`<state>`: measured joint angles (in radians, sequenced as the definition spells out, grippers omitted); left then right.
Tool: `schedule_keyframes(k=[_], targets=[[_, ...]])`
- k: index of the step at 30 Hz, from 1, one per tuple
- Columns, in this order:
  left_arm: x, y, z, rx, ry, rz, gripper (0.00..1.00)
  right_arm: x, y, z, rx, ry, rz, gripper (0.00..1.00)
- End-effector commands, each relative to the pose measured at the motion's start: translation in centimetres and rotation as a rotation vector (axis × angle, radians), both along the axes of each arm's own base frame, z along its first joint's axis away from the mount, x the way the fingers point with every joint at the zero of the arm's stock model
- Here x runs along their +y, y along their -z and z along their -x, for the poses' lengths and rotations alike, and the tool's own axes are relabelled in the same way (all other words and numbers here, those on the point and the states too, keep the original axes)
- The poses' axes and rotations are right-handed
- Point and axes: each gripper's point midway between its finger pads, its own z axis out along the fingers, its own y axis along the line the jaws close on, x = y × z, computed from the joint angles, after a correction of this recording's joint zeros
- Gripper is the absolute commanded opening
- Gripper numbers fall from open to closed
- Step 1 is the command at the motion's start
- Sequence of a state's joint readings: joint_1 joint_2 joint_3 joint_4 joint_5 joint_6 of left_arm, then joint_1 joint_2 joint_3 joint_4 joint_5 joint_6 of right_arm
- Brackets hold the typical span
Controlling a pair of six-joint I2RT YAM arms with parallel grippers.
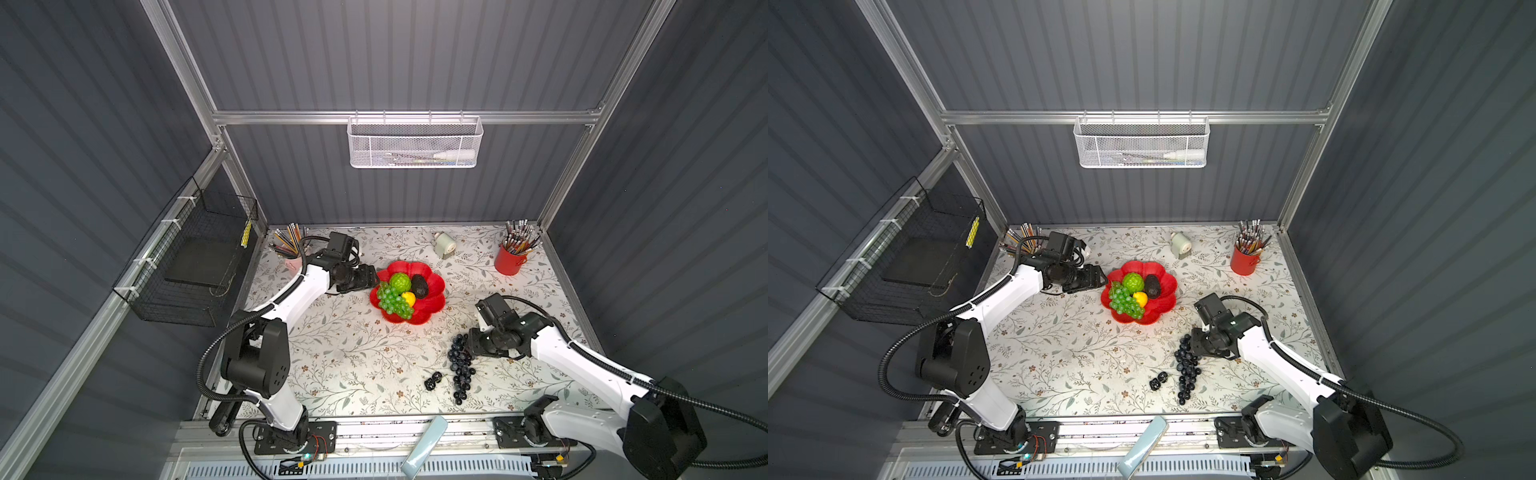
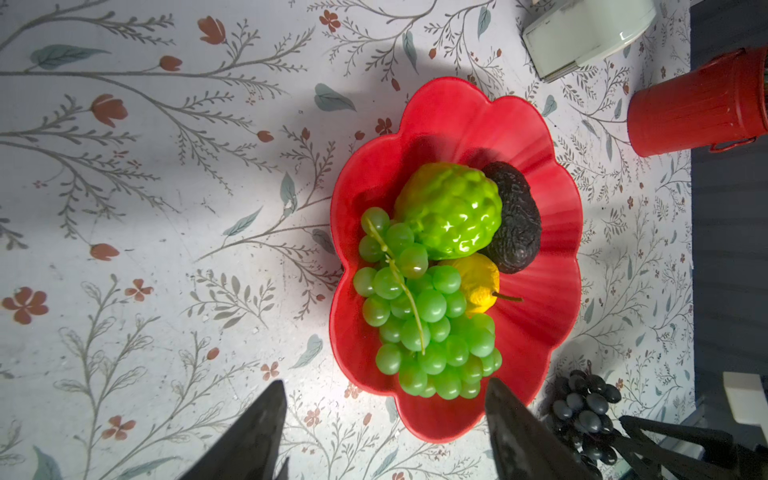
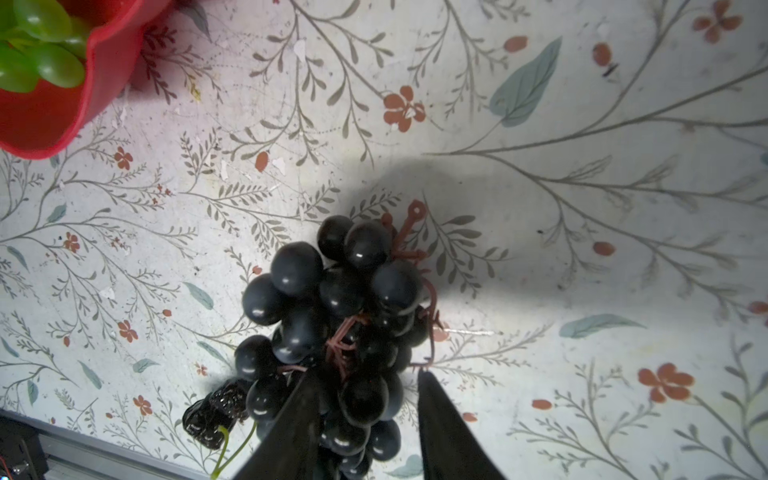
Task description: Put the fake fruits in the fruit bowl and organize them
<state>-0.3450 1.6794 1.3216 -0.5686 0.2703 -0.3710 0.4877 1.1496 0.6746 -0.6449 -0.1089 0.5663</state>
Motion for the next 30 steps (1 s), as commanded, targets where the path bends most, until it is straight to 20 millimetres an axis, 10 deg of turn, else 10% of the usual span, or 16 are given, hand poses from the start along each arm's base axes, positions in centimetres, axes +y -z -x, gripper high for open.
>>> schedule_keyframes(k=[1, 13, 30], targets=[[0.0, -1.0, -0.2, 0.001, 0.0, 0.01, 0.75, -0.1, 0.0, -0.2, 0.001, 0.057, -0.099, 0.32], [-0.2, -0.7, -0.3, 0.017, -0.006, 0.019, 0.75, -2.6, -0.7, -1.2, -0.034, 0.21, -0.24, 0.28], [0.0, -1.0, 0.0, 0.002, -0.015, 0.025, 0.75, -0.1, 2.5, -0.2, 0.107, 0.17, -0.372, 0.25]])
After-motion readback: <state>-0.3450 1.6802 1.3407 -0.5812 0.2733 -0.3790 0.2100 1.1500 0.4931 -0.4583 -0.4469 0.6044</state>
